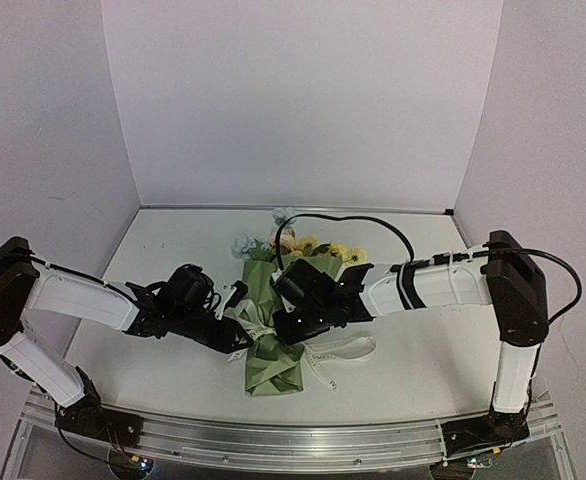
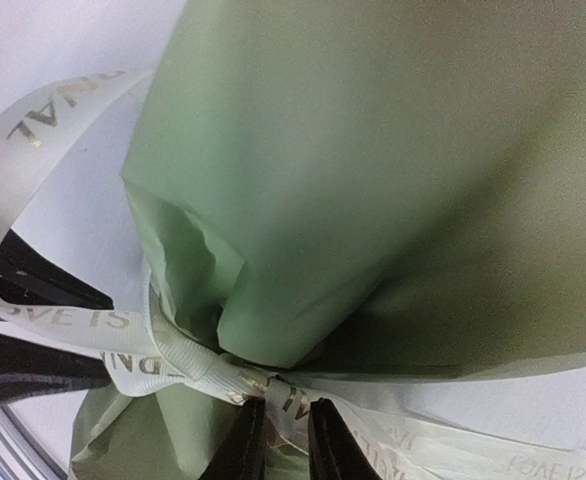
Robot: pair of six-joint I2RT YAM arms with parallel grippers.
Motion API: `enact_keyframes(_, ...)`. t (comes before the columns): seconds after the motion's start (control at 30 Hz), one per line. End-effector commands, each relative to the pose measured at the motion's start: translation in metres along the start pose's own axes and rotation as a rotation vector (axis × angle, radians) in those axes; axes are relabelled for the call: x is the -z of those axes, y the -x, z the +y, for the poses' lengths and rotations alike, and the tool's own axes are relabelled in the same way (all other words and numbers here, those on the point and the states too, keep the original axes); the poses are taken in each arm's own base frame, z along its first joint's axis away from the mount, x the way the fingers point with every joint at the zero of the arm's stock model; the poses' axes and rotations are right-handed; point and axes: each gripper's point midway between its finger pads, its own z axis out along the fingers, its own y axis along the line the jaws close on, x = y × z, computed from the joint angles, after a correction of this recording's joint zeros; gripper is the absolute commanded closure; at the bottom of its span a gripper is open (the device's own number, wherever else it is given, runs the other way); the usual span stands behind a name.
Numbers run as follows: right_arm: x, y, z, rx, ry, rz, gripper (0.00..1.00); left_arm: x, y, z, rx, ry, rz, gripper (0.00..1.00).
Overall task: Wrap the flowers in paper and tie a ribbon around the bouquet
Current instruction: Tie the half-tied ribbon around the folded bouquet.
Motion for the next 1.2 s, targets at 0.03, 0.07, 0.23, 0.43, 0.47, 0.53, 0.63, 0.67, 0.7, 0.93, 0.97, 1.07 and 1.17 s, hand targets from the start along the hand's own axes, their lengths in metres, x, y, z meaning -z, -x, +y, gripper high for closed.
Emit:
enact_keyframes(0.03,0.029,0.026,0.013,0.008,0.048,-0.077,0.76,0.007,0.005,-0.003,0.084,-0.025,-0.050,0.92)
enact_keyframes(0.07,0.030,0.027,0.015,0.015,0.052,-0.080,0.74,0.008,0.004,0.000,0.098,-0.013,-0.054,0.96)
enact_keyframes(0.23,0.028,0.028,0.027,0.052,0.063,-0.082,0.68,0.014,0.003,0.010,0.158,0.048,-0.065,1.00)
enact_keyframes(0.43,0.018,0.033,0.031,0.077,0.034,-0.077,0.58,0.022,-0.002,0.018,0.196,0.104,-0.068,1.00)
enact_keyframes(0.47,0.016,0.033,0.032,0.082,0.030,-0.075,0.58,0.023,-0.002,0.019,0.198,0.110,-0.066,1.00)
enact_keyframes(0.53,0.012,0.032,0.032,0.090,0.022,-0.065,0.57,0.024,-0.006,0.021,0.206,0.125,-0.052,1.00)
enact_keyframes(0.63,0.005,0.027,0.031,0.096,0.012,-0.044,0.58,0.026,-0.009,0.024,0.215,0.144,-0.044,1.00)
enact_keyframes(0.67,0.003,0.026,0.030,0.095,0.009,-0.039,0.59,0.026,-0.010,0.025,0.219,0.149,-0.039,1.00)
enact_keyframes(0.7,0.001,0.025,0.029,0.096,0.004,-0.033,0.60,0.026,-0.011,0.026,0.223,0.152,-0.036,1.00)
enact_keyframes(0.93,-0.002,0.018,0.018,0.089,-0.042,-0.026,0.62,0.032,-0.023,0.039,0.270,0.225,-0.013,1.00)
enact_keyframes(0.97,-0.002,0.017,0.017,0.088,-0.045,-0.025,0.62,0.033,-0.026,0.042,0.280,0.245,-0.007,1.00)
enact_keyframes(1.07,-0.003,0.016,0.015,0.085,-0.049,-0.022,0.62,0.037,-0.031,0.049,0.304,0.286,0.004,1.00)
enact_keyframes(1.17,-0.005,0.014,0.015,0.080,-0.050,-0.017,0.63,0.044,-0.034,0.057,0.335,0.344,-0.001,1.00)
